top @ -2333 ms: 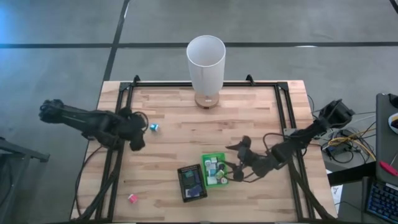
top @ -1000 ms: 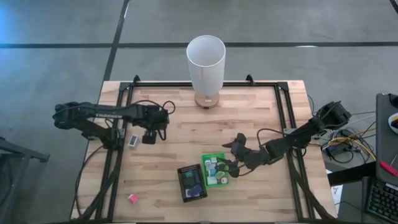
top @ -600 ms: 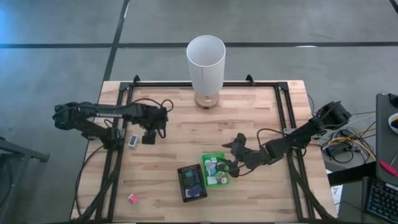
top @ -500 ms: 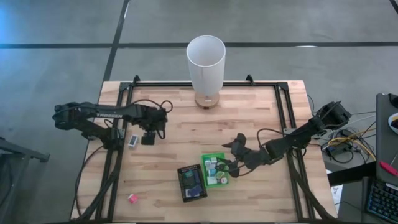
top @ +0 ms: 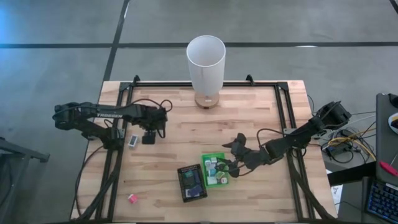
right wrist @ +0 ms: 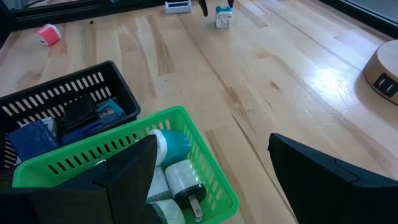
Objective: Pick & Place Office items
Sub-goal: Put the blue charger adapter into the green bin
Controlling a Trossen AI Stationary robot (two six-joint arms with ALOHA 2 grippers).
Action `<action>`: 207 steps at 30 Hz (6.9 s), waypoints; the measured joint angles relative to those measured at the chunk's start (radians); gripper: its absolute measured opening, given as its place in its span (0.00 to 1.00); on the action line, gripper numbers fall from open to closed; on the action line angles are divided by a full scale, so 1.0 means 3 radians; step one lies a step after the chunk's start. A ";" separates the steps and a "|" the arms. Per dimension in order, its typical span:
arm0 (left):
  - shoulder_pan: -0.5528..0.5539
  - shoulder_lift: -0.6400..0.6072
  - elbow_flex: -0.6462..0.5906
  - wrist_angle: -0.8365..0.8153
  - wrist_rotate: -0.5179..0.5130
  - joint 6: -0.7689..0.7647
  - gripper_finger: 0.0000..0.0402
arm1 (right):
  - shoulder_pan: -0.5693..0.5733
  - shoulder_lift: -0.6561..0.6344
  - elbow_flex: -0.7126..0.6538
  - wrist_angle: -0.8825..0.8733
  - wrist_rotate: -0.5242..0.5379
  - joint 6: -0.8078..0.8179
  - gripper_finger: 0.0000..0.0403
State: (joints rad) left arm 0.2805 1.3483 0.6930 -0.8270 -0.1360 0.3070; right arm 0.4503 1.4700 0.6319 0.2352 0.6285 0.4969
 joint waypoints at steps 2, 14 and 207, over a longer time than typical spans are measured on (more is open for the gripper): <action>0.0013 0.0000 -0.0018 0.0074 -0.0079 0.0005 0.63 | 0.0001 0.0000 0.0000 0.0000 0.0000 0.0000 0.75; 0.0087 0.0000 -0.0042 0.0090 -0.0020 0.0063 0.63 | 0.0003 0.0000 0.0000 0.0002 0.0006 0.0001 0.75; -0.1316 0.0493 0.1809 0.0776 0.2500 -0.2335 0.37 | -0.0134 0.1123 0.2174 -0.0104 -0.0697 -0.3921 0.50</action>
State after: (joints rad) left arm -0.1143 1.4961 1.2358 -0.5941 0.6139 -0.3936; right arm 0.4103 1.8070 1.2842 0.2039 0.4194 -0.6795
